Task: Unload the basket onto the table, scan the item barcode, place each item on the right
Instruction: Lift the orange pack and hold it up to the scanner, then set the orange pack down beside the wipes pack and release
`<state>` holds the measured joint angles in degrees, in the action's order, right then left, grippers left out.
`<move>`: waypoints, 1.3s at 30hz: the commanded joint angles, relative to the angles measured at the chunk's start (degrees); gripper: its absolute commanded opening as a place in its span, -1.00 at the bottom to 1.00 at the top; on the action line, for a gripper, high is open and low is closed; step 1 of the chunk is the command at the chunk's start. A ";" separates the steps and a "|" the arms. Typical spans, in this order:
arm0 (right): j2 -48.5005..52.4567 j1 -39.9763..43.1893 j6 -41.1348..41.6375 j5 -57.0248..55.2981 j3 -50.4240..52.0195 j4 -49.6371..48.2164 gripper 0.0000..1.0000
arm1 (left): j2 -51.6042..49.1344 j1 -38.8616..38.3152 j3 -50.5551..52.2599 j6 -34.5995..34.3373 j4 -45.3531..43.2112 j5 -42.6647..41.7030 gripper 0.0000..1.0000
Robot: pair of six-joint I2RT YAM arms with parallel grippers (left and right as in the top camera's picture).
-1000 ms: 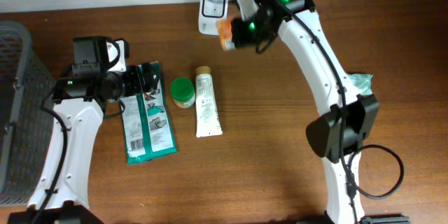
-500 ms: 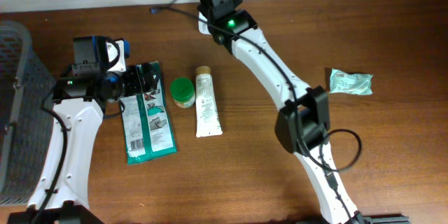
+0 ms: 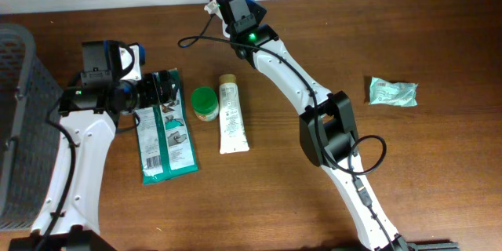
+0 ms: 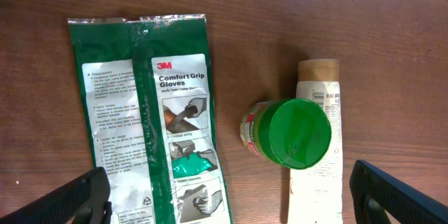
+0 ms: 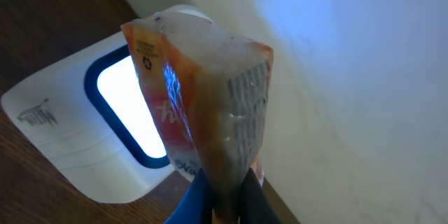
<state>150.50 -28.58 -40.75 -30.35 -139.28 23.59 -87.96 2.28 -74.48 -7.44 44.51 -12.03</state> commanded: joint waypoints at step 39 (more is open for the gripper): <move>-22.51 36.87 49.83 38.93 32.30 51.98 -0.92 | 0.22 -0.02 -0.46 0.90 -0.07 -0.22 0.98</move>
<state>128.05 6.13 8.91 8.88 -110.72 77.58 -87.96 2.28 -74.48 -7.44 44.51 -12.01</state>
